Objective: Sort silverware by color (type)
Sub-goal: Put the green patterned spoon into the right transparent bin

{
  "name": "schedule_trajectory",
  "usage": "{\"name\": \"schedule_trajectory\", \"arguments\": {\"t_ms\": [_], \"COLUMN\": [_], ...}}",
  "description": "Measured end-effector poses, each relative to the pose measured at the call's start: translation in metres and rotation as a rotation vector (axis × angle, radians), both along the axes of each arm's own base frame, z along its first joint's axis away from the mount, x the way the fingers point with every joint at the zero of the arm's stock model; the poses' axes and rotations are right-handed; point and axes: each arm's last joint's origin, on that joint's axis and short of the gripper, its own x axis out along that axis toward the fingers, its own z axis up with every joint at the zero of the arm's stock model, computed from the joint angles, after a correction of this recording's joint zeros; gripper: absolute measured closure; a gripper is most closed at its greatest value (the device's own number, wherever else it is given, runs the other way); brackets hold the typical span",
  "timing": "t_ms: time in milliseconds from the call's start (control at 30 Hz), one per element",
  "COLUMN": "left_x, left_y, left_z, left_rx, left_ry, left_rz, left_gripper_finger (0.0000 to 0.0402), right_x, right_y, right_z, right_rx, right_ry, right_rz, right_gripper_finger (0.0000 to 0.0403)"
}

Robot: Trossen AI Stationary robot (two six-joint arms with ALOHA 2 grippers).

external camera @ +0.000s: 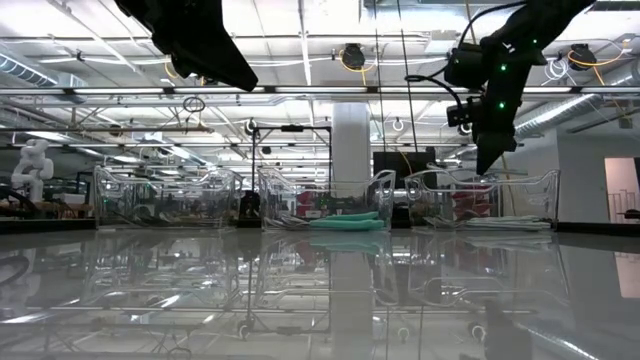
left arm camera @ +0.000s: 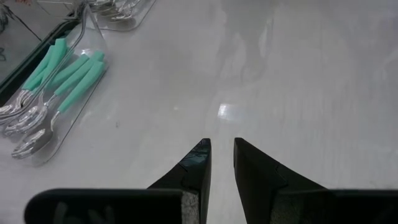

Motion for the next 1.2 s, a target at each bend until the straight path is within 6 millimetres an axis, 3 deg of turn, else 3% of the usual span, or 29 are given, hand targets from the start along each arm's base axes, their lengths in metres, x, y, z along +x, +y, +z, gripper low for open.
{"name": "schedule_trajectory", "arguments": {"t_ms": [267, 567, 933, 1200], "left_x": [0.000, 0.000, 0.000, 0.000], "left_y": [0.000, 0.000, 0.000, 0.000], "left_z": [0.000, 0.000, 0.000, 0.000], "left_rx": [-0.001, -0.011, -0.010, -0.007], "left_ry": [-0.002, -0.008, -0.008, -0.005], "left_rz": [0.001, 0.007, 0.006, 0.004], "left_gripper_finger": [0.0330, 0.0330, 0.0330, 0.0330], "right_x": [-0.002, 0.002, 0.005, 0.005], "right_y": [-0.006, -0.024, -0.030, -0.032], "right_z": [-0.006, -0.034, -0.055, -0.058], "right_rx": [0.033, 0.128, 0.201, 0.212], "right_ry": [-0.040, 0.028, 0.091, 0.105], "right_rz": [0.023, 0.013, 0.018, 0.027], "right_gripper_finger": [0.0387, 0.0387, 0.0376, 0.0363]}}
